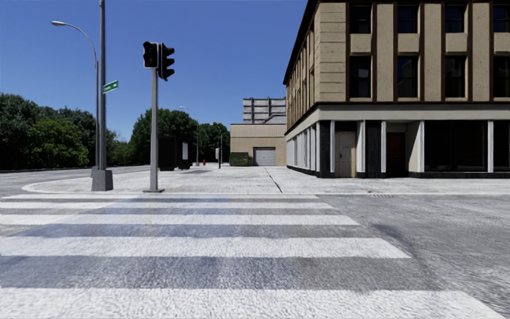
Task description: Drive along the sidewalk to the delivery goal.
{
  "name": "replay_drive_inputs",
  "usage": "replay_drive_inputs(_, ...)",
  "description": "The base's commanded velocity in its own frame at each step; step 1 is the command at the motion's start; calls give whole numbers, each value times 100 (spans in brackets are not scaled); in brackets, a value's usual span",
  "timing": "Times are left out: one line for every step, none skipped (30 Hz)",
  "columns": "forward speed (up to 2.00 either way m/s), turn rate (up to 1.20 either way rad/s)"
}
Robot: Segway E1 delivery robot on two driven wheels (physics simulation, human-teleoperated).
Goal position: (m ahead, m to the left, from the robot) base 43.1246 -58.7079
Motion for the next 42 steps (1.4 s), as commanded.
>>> replay_drive_inputs(200,0)
replay_drive_inputs(200,0)
replay_drive_inputs(200,0)
replay_drive_inputs(200,0)
replay_drive_inputs(200,0)
replay_drive_inputs(200,0)
replay_drive_inputs(200,0)
replay_drive_inputs(200,0)
replay_drive_inputs(200,0)
replay_drive_inputs(200,0)
replay_drive_inputs(200,0)
replay_drive_inputs(200,0)
replay_drive_inputs(200,0)
replay_drive_inputs(200,0)
replay_drive_inputs(200,0)
replay_drive_inputs(200,0)
replay_drive_inputs(200,0)
replay_drive_inputs(200,0)
replay_drive_inputs(200,0)
replay_drive_inputs(200,0)
replay_drive_inputs(200,0)
replay_drive_inputs(200,0)
replay_drive_inputs(200,0)
replay_drive_inputs(200,0)
replay_drive_inputs(200,0)
replay_drive_inputs(200,0)
replay_drive_inputs(200,0)
replay_drive_inputs(200,0)
replay_drive_inputs(200,0)
replay_drive_inputs(200,0)
replay_drive_inputs(200,0)
replay_drive_inputs(200,0)
replay_drive_inputs(200,0)
replay_drive_inputs(200,0)
replay_drive_inputs(200,0)
replay_drive_inputs(200,0)
replay_drive_inputs(200,0)
replay_drive_inputs(200,0)
replay_drive_inputs(200,0)
replay_drive_inputs(200,0)
replay_drive_inputs(200,0)
replay_drive_inputs(200,0)
